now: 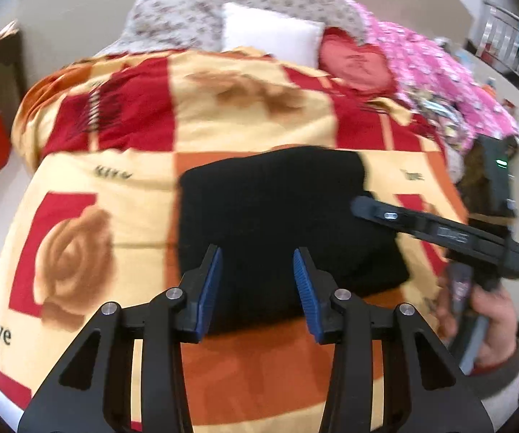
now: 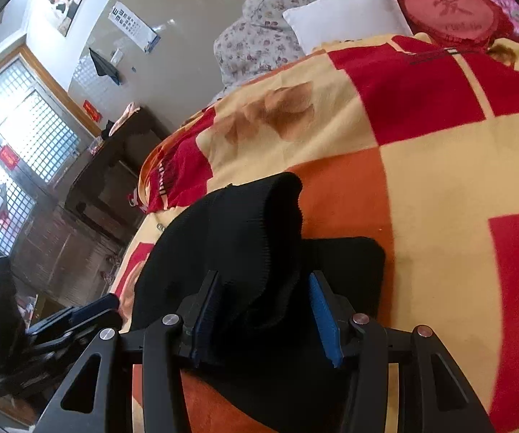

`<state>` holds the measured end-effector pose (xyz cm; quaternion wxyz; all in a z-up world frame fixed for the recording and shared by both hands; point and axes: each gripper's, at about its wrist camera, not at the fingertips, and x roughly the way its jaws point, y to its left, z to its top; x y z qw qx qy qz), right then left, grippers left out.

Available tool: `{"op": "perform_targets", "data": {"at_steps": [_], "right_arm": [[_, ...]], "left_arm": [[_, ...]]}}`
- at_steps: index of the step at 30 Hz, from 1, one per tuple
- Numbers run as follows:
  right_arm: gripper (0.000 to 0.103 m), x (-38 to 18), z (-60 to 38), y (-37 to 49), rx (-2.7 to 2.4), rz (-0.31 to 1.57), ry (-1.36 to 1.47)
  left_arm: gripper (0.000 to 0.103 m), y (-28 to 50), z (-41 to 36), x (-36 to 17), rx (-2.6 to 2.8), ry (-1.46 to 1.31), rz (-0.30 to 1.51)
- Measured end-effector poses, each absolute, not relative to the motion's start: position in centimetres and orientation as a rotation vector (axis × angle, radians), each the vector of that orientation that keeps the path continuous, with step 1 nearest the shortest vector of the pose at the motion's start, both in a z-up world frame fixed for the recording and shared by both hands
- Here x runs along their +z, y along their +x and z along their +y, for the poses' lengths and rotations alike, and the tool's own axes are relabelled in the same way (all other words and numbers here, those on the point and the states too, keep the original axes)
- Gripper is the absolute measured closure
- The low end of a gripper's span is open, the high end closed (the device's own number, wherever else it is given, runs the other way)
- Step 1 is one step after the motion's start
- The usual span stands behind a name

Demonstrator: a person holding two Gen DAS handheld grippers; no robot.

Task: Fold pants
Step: 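Lay the lifted end onto the pants with the left gripper and release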

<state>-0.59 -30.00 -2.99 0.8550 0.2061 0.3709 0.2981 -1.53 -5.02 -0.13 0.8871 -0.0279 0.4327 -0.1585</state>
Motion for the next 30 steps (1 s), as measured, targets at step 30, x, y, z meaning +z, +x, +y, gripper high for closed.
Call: {"op": "perform_targets", "data": {"at_steps": [30], "right_arm": [[0.089, 1.3, -28.4, -4.1, 0.683, 0.639, 0.411]], "left_arm": [[0.056, 0.1, -3.3, -0.4, -0.202, -0.098, 0.889]]}}
